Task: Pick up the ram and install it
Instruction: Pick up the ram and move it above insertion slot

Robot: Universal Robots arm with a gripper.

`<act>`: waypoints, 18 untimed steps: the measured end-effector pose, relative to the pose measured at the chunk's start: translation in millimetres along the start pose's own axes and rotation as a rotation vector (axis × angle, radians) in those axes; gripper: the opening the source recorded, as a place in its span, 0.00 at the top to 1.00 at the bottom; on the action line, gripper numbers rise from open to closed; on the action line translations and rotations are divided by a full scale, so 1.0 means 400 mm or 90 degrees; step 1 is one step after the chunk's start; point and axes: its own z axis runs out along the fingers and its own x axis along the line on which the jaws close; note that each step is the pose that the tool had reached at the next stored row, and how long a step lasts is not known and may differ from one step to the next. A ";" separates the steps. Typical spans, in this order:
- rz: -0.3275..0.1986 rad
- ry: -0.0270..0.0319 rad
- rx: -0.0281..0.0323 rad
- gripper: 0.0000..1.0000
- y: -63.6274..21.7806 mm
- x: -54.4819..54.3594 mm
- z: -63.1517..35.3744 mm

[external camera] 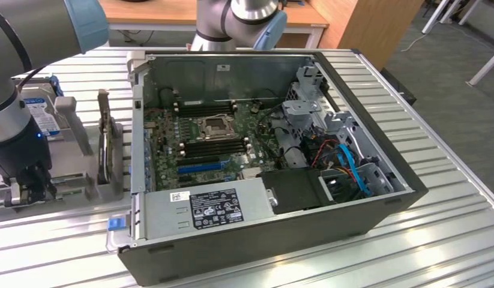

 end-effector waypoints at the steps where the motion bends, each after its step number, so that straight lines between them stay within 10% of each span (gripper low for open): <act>1: 0.000 0.0000 0.0000 0.86 0.000 0.000 0.000; 18: 0.000 0.0000 0.0000 0.89 0.000 0.000 -0.004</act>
